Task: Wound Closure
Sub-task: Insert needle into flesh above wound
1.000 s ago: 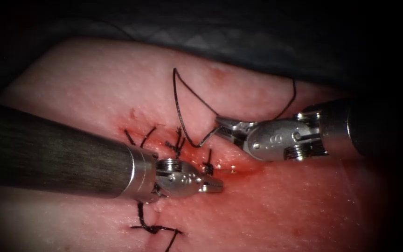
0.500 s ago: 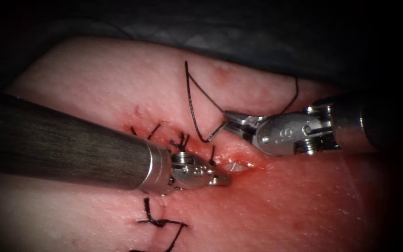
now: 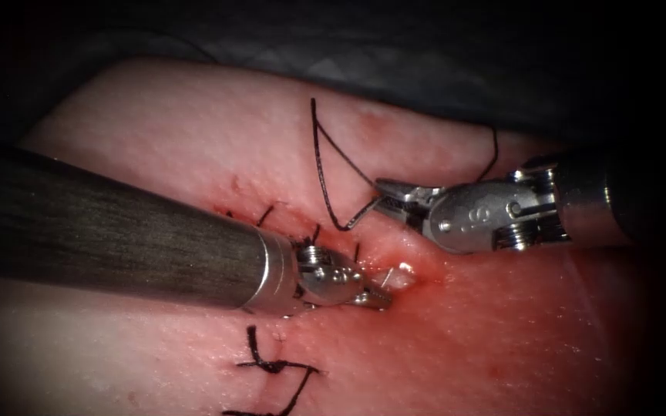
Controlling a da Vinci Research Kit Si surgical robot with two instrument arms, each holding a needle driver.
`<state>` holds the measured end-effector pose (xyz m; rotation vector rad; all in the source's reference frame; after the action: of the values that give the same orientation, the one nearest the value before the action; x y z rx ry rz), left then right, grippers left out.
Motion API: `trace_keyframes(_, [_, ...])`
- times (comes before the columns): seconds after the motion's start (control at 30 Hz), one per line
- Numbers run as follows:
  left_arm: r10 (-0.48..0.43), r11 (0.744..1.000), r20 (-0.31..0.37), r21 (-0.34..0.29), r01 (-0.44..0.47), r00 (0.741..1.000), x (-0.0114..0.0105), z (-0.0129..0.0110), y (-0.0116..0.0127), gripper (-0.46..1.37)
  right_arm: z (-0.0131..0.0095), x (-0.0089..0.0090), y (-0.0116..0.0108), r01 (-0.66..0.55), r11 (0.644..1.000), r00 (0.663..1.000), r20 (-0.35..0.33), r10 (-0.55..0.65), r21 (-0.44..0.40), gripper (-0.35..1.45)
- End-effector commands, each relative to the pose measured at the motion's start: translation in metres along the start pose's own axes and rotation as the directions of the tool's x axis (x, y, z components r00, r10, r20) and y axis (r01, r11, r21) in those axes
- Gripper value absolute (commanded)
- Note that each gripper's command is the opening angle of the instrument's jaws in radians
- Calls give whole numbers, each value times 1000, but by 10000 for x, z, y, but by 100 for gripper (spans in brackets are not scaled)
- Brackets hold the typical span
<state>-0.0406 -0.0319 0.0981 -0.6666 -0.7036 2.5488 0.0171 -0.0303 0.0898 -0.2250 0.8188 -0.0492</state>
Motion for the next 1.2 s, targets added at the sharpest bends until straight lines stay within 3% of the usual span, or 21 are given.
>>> trace_keyframes(0.03, [-1,1000,5,-16,1,1000,0,-1,0,-35,0,0,0,4,1000,1000,0,-4,-6,-35])
trace_keyframes(0.27, [-2,999,22,-39,3,1000,-10,-4,3,-28,2,-4,7,20,1000,999,-33,-19,23,-35])
trace_keyframes(0.5, [0,999,26,-39,1,1000,-12,-7,3,-25,5,-27,5,-130,985,982,-125,144,112,-35])
trace_keyframes(0.83, [2,1000,25,-31,-1,1000,-13,-13,2,-25,7,-23,-8,-197,971,972,-106,212,132,-35])
trace_keyframes(0.97, [5,1000,24,-29,-5,1000,-16,-16,1,-24,12,-30,-16,-303,942,945,-79,316,147,-35])
trace_keyframes(1.03, [6,1000,24,-29,-5,1000,-17,-16,1,-24,16,-34,-19,-377,912,920,-49,389,160,-35])
trace_keyframes(1.07, [6,1000,24,-26,-5,1000,-17,-16,0,-24,19,-37,-21,-436,883,891,-49,450,175,-35])
trace_keyframes(1.2, [6,1000,24,-26,-5,1000,-17,-16,0,-25,25,-45,-30,-525,817,836,-32,547,238,-35])
